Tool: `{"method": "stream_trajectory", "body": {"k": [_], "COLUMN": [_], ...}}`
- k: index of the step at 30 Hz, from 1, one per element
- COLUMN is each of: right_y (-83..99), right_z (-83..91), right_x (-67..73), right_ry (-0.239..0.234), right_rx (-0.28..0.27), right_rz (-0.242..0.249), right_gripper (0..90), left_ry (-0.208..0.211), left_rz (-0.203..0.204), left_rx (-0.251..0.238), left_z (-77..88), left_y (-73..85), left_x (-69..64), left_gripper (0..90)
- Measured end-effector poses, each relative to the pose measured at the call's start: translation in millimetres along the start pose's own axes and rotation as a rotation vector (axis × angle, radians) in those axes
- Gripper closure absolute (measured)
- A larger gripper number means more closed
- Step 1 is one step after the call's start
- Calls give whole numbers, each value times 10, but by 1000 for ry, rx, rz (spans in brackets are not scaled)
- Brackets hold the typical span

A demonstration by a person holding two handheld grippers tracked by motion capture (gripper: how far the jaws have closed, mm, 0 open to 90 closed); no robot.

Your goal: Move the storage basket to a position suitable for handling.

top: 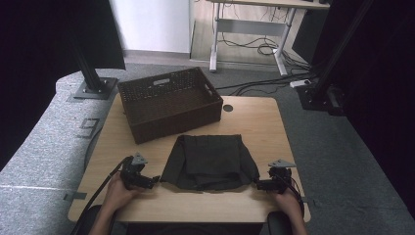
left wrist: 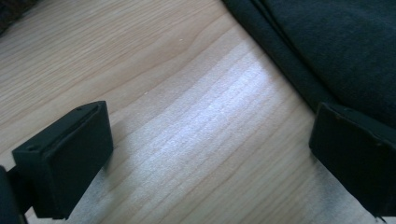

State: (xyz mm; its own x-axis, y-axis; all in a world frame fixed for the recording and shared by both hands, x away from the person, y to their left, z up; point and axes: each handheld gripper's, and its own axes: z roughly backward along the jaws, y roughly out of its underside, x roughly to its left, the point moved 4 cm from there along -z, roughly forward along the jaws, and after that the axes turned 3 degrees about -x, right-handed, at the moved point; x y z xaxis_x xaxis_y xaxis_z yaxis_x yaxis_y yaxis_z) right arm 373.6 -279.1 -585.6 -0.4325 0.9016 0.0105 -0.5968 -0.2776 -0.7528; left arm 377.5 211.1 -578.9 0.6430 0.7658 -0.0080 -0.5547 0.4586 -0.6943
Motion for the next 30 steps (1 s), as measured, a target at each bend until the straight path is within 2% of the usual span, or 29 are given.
{"method": "stream_trajectory", "body": {"k": [4, 9, 20, 24, 27, 30], "right_y": [1, 4, 1, -1, -31, -83], "right_z": [2, 4, 16, 42, 88, 149], "right_x": [-2, -2, -3, -19, -45, -47], "right_ry": [-5, -7, -11, -30, -28, -37], "right_rx": [1, 1, 17, 31, 16, -13], "right_rz": [4, 5, 9, 2, -7, -18], "right_gripper": [0, 0, 0, 0, 0, 1], "left_ry": [-10, 4, -4, -13, -13, 14], "left_rz": [9, -8, 3, 15, 21, 45], "left_rx": [-2, -1, -2, 23, 32, 6], "left_z": [8, 35, 32, 40, 73, 130], "left_y": [10, 37, 32, 10, -7, -47], "left_x": [-6, 0, -5, -7, 3, 10], "left_gripper": [0, 0, 0, 5, 31, 42]}}
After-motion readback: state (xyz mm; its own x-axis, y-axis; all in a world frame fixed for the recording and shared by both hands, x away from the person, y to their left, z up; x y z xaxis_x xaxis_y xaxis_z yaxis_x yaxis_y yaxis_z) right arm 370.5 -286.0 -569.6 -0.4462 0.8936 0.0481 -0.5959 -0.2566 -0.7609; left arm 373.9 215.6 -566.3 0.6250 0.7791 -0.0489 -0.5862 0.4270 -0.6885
